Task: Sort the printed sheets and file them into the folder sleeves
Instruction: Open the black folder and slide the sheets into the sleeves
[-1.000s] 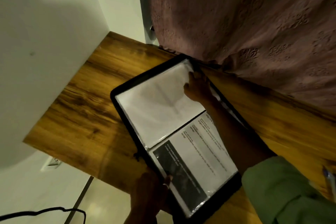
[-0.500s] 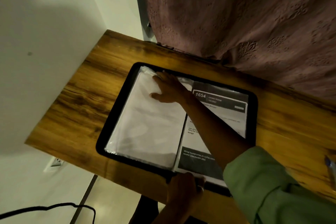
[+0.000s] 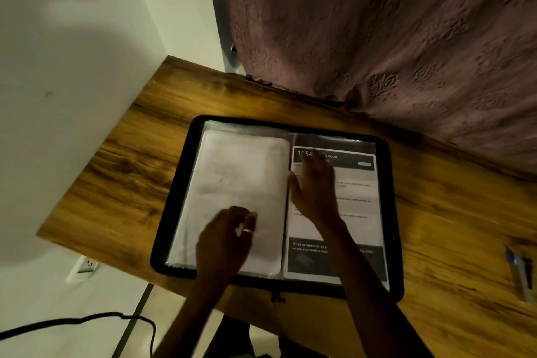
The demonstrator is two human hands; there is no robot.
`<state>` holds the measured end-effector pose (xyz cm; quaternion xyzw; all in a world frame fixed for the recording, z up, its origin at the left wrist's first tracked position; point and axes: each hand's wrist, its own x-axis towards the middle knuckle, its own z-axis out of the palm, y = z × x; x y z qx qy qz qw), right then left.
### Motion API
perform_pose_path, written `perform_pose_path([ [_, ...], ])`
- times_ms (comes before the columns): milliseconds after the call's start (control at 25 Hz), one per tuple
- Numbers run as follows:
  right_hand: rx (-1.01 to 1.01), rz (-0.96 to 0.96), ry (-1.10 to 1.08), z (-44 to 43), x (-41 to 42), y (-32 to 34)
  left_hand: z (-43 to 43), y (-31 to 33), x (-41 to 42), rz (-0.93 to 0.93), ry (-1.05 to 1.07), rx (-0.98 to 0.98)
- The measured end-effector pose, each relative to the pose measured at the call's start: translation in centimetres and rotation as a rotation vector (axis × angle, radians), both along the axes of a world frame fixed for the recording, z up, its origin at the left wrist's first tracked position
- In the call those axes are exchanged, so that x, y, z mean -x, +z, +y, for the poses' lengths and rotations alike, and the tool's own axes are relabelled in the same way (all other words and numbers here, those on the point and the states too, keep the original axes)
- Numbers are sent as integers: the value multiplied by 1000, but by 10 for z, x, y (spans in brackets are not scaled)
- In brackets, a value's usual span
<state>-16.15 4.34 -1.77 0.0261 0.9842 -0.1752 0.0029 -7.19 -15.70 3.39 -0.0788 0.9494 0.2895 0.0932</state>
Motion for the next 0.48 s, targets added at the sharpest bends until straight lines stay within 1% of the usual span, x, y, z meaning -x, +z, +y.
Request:
perform_pose_path([
  [40,-26,-22,-151,23,-21,-8,-32,-7,7,92,112,83],
  [80,-51,-65,-305,45,-41,-13,-61,-16,15,128,183,148],
  [120,-69,-110,-440,64,-59,-15,-76,-20,19,64,237,194],
  [160,-77,-152,-538,77,-71,-18,-83,-27,20,-49,288,238],
  [200,-79,-175,-597,86,-80,-19,-85,-34,22,-119,354,244],
  [240,-79,-183,-620,91,-87,-18,-92,-36,24,-151,383,232],
  [360,-90,-192,-665,97,-97,-13,-95,-35,31,-214,416,165],
  [480,-40,-205,-721,105,-97,-6,-100,-36,37,-252,462,79],
])
